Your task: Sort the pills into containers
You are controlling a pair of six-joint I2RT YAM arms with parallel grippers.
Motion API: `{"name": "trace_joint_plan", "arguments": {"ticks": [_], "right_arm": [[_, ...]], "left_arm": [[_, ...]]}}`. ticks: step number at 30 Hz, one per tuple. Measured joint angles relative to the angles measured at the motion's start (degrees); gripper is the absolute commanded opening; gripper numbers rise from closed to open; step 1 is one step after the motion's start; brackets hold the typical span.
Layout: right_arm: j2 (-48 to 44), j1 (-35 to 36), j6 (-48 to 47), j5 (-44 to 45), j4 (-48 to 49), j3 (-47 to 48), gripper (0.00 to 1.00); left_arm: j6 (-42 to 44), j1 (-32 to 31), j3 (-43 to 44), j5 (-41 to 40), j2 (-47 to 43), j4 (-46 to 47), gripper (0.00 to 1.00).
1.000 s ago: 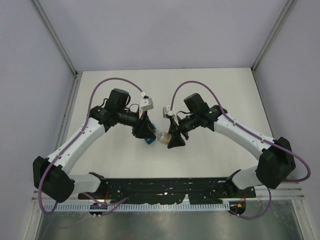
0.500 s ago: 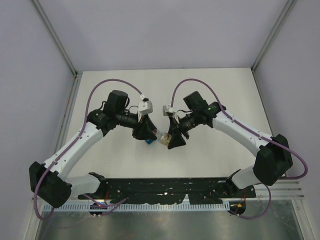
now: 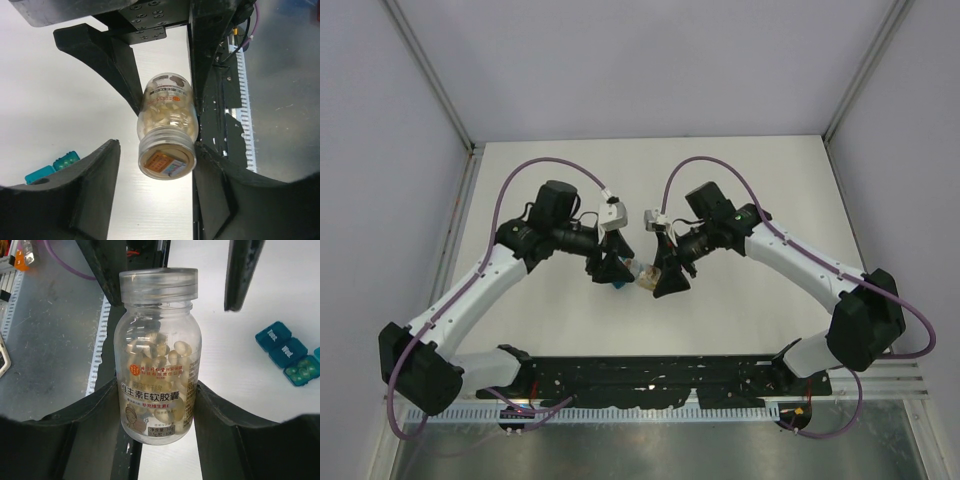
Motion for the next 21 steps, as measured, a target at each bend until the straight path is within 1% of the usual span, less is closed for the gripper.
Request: {"name": "trace_joint_plan", "arguments": {"ticks": [4, 10, 12, 17, 21], "right_arm": [[-0.22, 0.57, -0.02, -0.90, 1.60, 0.28, 0.05], [-0.70, 1.05, 0.04, 0.11, 3.13, 0.28, 0.06], [-0.92, 1.22, 0.04, 0.55, 3.45, 0.28, 0.06], [-1.81, 1.40, 0.46, 2.84, 5.01, 0.07, 0.05], [-3.43, 1.86, 1.18, 6.32, 6.97, -0.83, 0.06]], "left_arm": [[0.94, -0.26, 0.17, -1.60, 0.07, -0.13, 0.77], [0.76, -0.28, 1.84, -3.23, 0.22, -0.52, 0.83], [0.55, -0.28, 2.16, -3.63, 0.20, -0.52, 0.99], [-1.01, -0.26, 2.91, -5.79, -0.02, -0.96, 1.00], [-3.69, -0.07, 4.42, -7.34, -0.59, -2.14, 1.00]]}}
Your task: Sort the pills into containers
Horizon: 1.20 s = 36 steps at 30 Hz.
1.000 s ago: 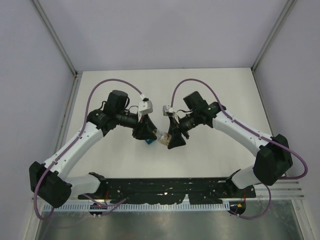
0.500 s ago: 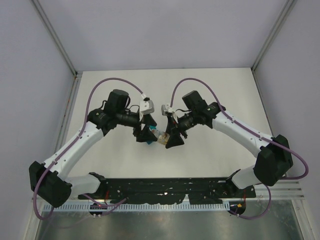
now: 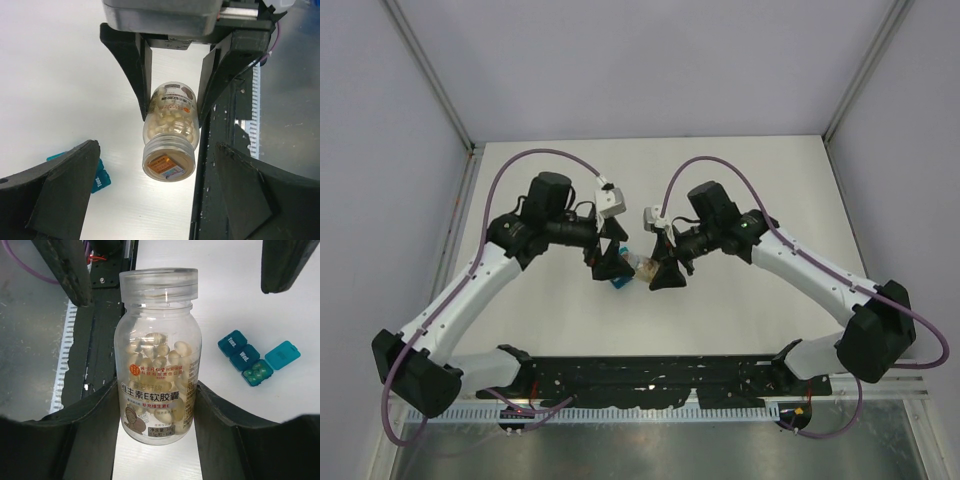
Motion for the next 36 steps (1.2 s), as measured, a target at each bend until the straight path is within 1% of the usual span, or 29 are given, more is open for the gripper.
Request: {"name": "trace_joint_plan", "arguments": {"ticks": [5, 11, 17, 26, 33, 36], "right_arm": [[-2.36, 0.94, 1.33, 4.37, 2.40, -1.18, 0.06], [-4.90, 2.49, 2.75, 11.41, 5.66, -1.99, 0.06], [-6.27, 3.08, 4.07, 16.74, 8.52, -2.29, 0.05], [-6.34, 3.13, 5.14, 20.59, 9.81, -3.23, 0.05], [-6.34, 3.19, 5.31, 21.22, 10.25, -3.26, 0.05], [-6.34, 3.19, 5.33, 21.29, 10.25, -3.26, 0.05]], "left_arm": [[-5.33, 1.75, 2.51, -0.20, -0.17, -1.14, 1.00], [-15.61, 5.99, 5.25, -0.11, 0.72, -1.40, 0.99], [-23.63, 7.41, 6.29, -0.22, 4.17, -1.88, 0.90], [-28.06, 7.43, 6.29, -0.02, 6.08, -2.40, 0.71], [-29.20, 7.43, 6.40, 0.87, 7.69, -2.25, 0.69], [-29.99, 7.43, 6.40, 1.44, 8.35, -2.21, 0.66]]}}
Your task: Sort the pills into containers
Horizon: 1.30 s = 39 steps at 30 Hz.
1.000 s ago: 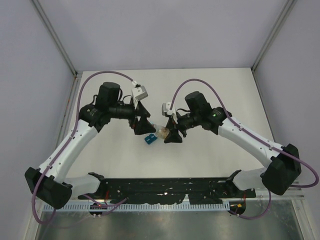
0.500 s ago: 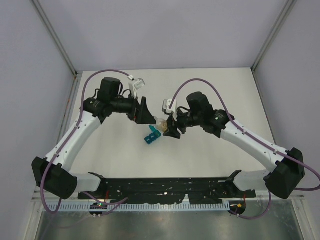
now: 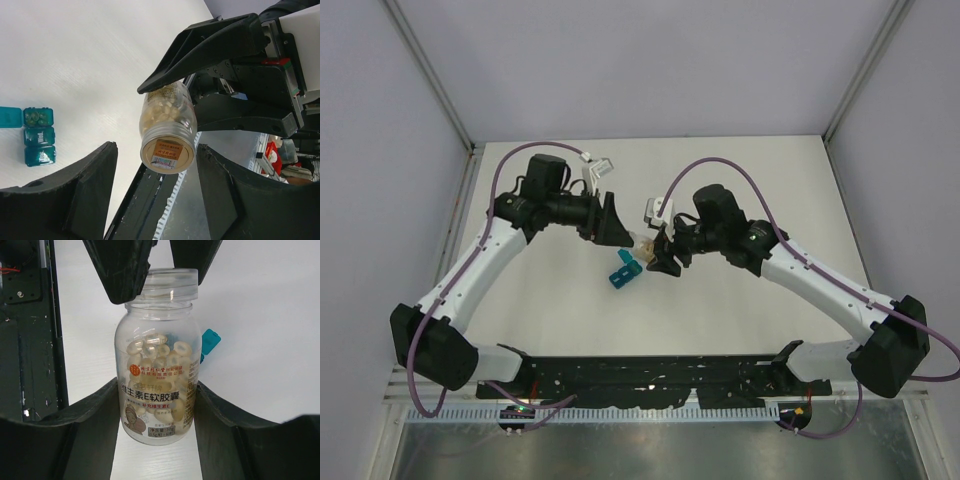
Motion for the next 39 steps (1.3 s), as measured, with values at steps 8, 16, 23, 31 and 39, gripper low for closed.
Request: {"name": "trace_joint_plan", "arguments": {"ticks": [8, 16, 23, 31, 39], "right_arm": [[0.00, 0.02, 0.00, 0.15, 0.02, -0.07, 0.06], [0.00, 0.04, -0.02, 0.55, -0.04, -0.20, 0.06], [0.00, 0.07, -0.20, 0.48, -0.11, -0.33, 0.05], [0.02, 0.15, -0.98, -0.79, -0.13, -0.61, 0.06], [1.25, 0.15, -2.49, -4.37, -1.46, -0.59, 0.06]], "left_arm": [[-0.39, -0.35, 0.00, 1.49, 0.39, 0.76, 0.42], [0.09, -0.92, 0.17, 1.88, 0.66, 0.81, 0.00], [2.82, -1.20, 1.36, 1.88, 1.16, -1.16, 0.00], [7.17, -1.53, 2.51, 1.68, 1.27, -4.74, 0.00], [13.57, -2.56, 3.32, 0.76, 1.27, -8.79, 0.00]]}}
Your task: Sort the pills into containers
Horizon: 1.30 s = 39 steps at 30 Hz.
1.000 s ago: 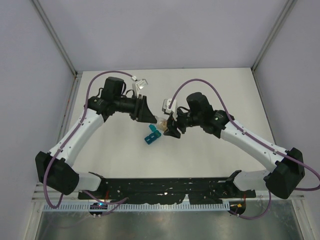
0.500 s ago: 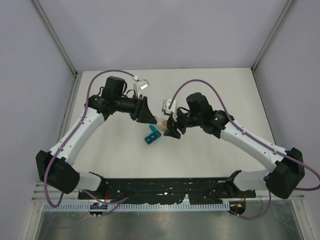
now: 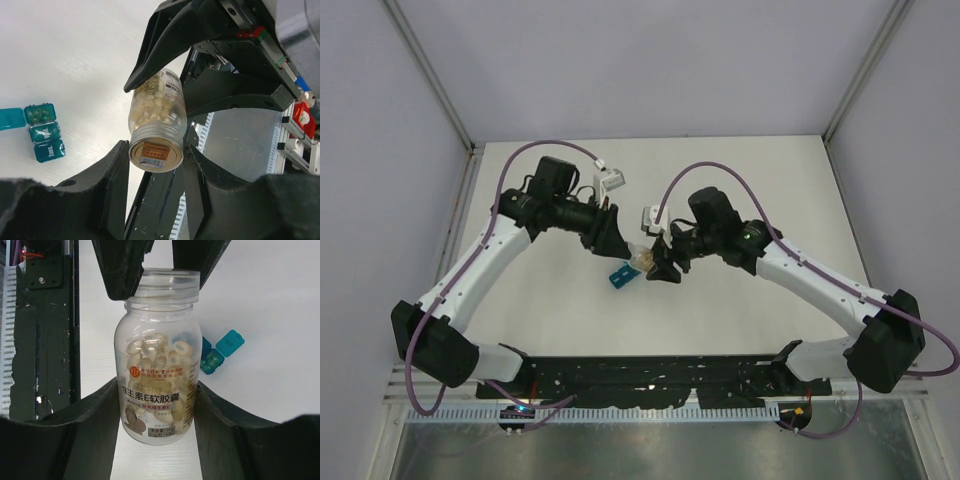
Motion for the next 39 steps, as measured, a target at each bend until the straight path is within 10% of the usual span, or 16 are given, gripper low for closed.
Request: {"name": "trace_joint_plan", "arguments": {"ticks": [39], "right_arm": [[7.65, -0.87, -3.85, -15.15, -11.23, 4.22, 0.05]], "left_arm": [[28.65, -6.95, -3.41, -7.78, -7.61, -5.05, 0.00]]}}
